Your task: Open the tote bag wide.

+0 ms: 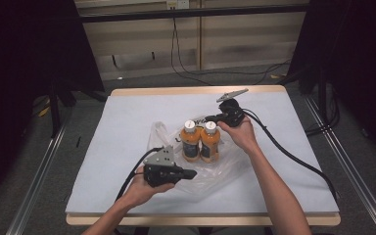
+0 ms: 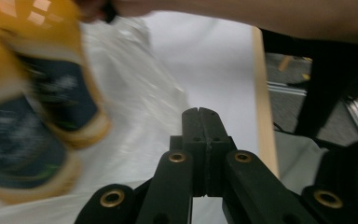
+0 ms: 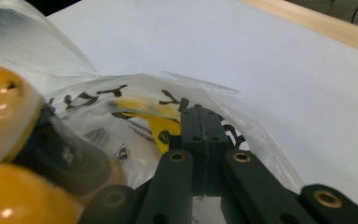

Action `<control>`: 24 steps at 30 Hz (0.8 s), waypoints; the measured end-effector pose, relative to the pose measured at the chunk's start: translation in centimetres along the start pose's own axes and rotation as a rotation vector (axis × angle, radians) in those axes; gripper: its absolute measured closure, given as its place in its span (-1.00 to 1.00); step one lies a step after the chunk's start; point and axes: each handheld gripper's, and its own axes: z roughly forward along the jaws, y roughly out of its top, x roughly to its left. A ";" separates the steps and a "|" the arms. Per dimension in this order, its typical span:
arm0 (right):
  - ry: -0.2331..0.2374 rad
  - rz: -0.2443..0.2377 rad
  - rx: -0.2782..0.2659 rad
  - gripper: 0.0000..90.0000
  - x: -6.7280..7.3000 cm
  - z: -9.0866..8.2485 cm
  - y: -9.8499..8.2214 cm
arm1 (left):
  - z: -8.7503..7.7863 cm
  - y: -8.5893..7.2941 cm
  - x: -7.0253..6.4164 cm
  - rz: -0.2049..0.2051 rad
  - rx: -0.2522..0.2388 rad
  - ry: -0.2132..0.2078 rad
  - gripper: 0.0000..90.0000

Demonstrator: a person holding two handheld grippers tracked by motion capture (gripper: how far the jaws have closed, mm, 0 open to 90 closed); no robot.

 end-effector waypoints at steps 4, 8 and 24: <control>0.003 -0.021 0.014 1.00 0.6 -1.3 -0.6 | -1.8 0.7 2.3 -0.022 -0.026 0.096 1.00; -0.008 -0.029 0.035 1.00 1.5 -2.7 -2.0 | -2.8 1.2 4.8 -0.060 -0.020 0.175 1.00; -0.029 -0.048 0.108 1.00 3.5 -5.9 -7.2 | 1.1 -2.1 8.1 -0.122 0.226 0.185 1.00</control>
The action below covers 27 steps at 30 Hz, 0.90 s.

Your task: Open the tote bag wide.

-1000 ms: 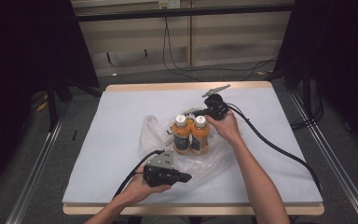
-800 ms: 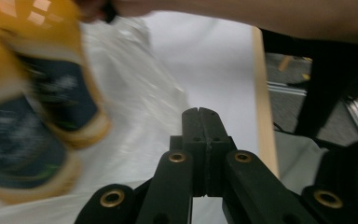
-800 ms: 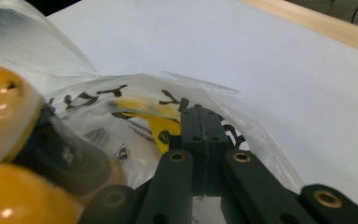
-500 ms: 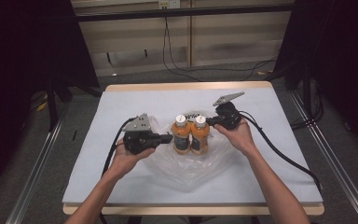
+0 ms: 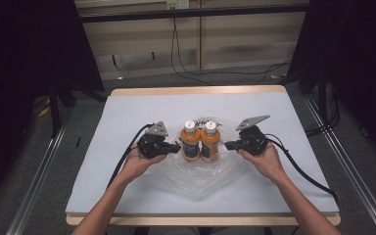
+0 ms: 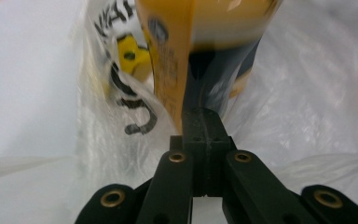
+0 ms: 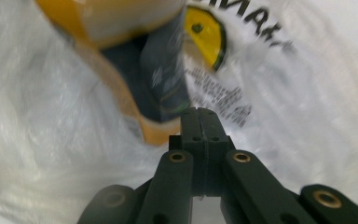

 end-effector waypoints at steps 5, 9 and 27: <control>0.032 -0.010 0.034 1.00 1.0 1.4 -1.3 | 2.1 -0.6 0.5 -0.002 0.076 0.015 1.00; 0.029 -0.031 0.059 1.00 1.5 1.9 -1.8 | 3.2 -1.0 1.4 -0.036 0.126 0.032 1.00; 0.036 -0.039 0.095 1.00 1.9 1.5 -4.4 | 4.0 -1.3 3.1 -0.093 0.089 0.122 1.00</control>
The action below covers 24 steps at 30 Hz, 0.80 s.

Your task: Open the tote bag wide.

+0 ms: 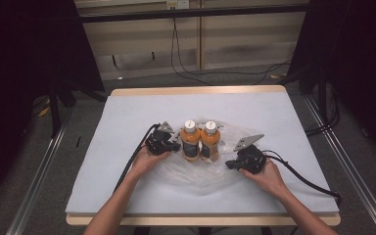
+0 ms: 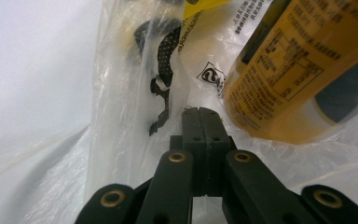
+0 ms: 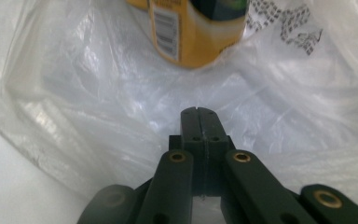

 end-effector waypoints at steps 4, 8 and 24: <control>0.002 -0.005 -0.002 1.00 0.1 -0.2 -0.3 | -0.2 -0.4 0.4 -0.038 -0.018 0.007 1.00; -0.002 -0.010 0.007 1.00 0.5 -0.5 -0.5 | -0.4 -0.9 0.7 -0.050 -0.032 0.005 1.00; -0.020 -0.014 -0.016 1.00 1.5 -1.3 -1.1 | -1.6 -1.7 -0.1 -0.037 -0.036 -0.018 1.00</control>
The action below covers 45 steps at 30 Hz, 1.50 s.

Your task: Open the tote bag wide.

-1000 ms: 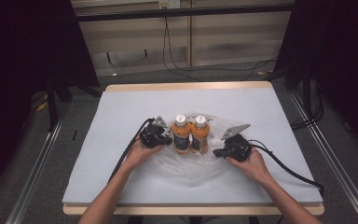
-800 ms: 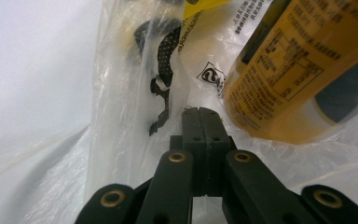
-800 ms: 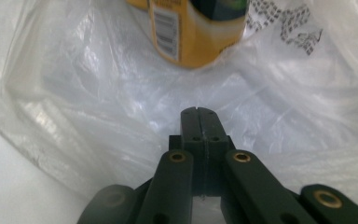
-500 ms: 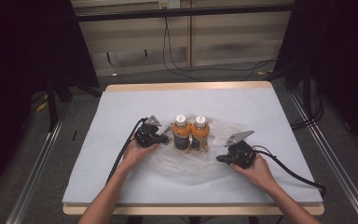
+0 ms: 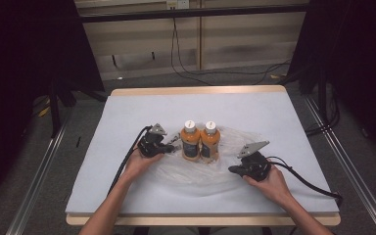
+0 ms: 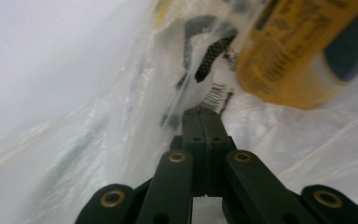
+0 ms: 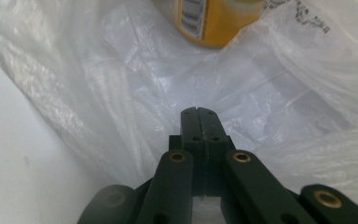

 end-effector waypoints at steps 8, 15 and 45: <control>-0.022 0.022 -0.108 1.00 -0.6 -1.2 0.6 | -1.7 0.5 -1.6 0.019 -0.065 -0.046 1.00; -0.049 0.035 -0.210 1.00 -0.8 -2.6 0.7 | -3.9 0.4 -2.9 0.024 -0.165 -0.077 0.94; -0.183 0.136 -0.417 -0.56 1.1 -9.6 -3.1 | -11.0 -5.5 -7.0 0.014 -0.308 0.027 -0.81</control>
